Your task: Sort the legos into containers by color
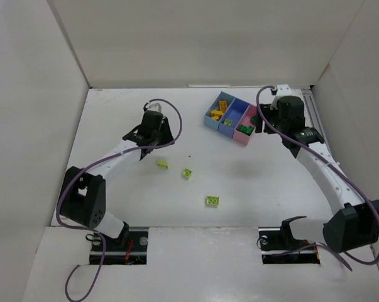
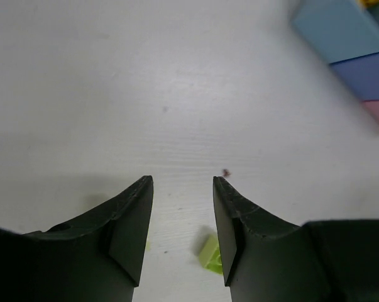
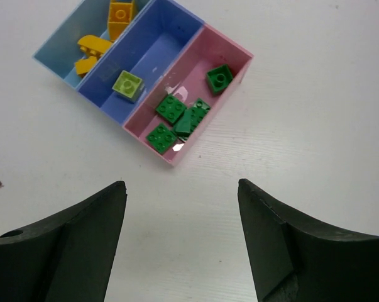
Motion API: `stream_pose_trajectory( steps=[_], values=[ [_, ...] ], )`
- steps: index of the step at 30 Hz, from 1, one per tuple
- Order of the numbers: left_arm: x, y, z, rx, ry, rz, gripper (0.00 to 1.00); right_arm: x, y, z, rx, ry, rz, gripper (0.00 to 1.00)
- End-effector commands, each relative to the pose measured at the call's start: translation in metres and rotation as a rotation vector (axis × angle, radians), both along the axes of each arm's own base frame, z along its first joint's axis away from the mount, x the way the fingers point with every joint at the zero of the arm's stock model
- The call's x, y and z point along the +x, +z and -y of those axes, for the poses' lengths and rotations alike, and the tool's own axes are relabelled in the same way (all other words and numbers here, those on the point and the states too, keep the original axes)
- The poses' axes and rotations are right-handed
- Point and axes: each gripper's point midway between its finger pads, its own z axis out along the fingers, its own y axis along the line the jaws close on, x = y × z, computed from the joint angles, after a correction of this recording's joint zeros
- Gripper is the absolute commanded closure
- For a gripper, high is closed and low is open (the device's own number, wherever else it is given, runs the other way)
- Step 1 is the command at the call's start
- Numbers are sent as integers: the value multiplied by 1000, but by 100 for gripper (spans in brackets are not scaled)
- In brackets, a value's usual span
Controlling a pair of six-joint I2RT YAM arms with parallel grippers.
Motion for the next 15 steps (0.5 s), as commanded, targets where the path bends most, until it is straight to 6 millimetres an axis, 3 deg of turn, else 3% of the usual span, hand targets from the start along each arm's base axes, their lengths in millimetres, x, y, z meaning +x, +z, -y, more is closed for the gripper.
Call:
stream_pose_trajectory(
  steps=[1, 4, 5, 6, 9, 12, 15],
  values=[
    [29, 62, 31, -76, -98, 147, 61, -6, 17, 14, 41, -59, 60, 23],
    [22, 48, 7, 24, -21, 85, 52, -14, 12, 23, 37, -79, 47, 23],
    [13, 34, -3, 62, 11, 30, 48, -19, 6, 24, 34, -79, 34, 23],
    [7, 32, -15, 74, 85, 14, 35, -23, 2, 25, 32, -80, 26, 23],
    [-20, 9, -28, 86, 165, -106, 28, -24, -3, 25, 30, -80, 15, 23],
    [-41, -13, -25, 34, 247, -220, 20, -26, -5, 25, 27, -80, 5, 22],
    [-47, -34, -25, 9, 337, -297, 19, -26, -11, 24, 27, -72, -16, 22]
  ],
)
